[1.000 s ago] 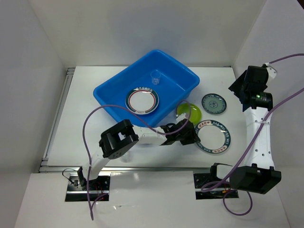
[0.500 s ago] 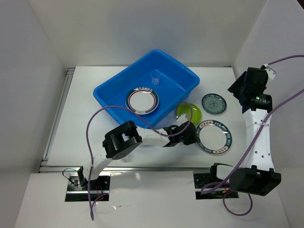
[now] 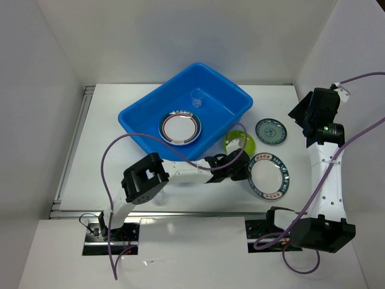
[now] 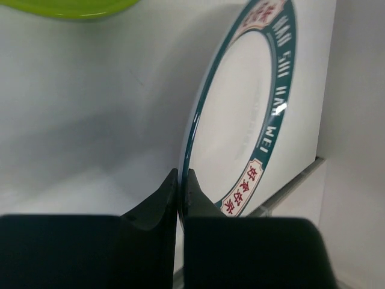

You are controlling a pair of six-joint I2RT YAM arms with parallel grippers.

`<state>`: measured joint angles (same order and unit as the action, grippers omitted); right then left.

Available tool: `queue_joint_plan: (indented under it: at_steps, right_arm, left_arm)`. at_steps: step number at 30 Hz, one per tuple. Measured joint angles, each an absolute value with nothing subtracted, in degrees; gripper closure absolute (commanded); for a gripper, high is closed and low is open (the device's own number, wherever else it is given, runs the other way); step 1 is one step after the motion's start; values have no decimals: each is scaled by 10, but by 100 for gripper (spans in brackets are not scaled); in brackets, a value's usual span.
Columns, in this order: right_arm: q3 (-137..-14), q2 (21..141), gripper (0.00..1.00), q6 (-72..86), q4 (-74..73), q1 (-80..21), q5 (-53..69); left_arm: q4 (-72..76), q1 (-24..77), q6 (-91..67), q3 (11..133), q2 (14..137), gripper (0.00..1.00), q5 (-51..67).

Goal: Place the mixed dishes into the plastic bin

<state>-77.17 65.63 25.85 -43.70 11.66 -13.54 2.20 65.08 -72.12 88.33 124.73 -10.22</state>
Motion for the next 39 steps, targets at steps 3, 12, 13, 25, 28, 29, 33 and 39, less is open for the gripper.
queue_joint_plan:
  at_steps: [3, 12, 13, 25, 28, 29, 33, 39]
  right_arm:
    - [-774, 651, 33, 259, -437, 117, -138]
    - [-802, 616, 33, 261, -428, 117, -143]
    - [-802, 612, 33, 263, -428, 117, -143]
    - [-791, 593, 33, 276, -421, 117, -107]
    - [-788, 593, 33, 276, -419, 117, -102]
    - [-787, 593, 33, 276, -419, 117, -102]
    - [-787, 593, 33, 276, -419, 117, -99]
    - [-787, 593, 33, 276, -419, 117, -98]
  left_arm:
    - [-24, 651, -677, 879, 1203, 100, -102]
    - [-96, 608, -585, 942, 1069, 100, -77]
    - [-98, 588, -582, 952, 1056, 100, -70]
    - [-157, 172, -584, 920, 980, 100, -44]
    - [-194, 147, -582, 910, 977, 100, -36]
    - [-203, 146, -580, 908, 977, 100, -32]
    - [-224, 150, -565, 882, 976, 100, -22]
    - [-271, 155, -535, 842, 984, 100, -23]
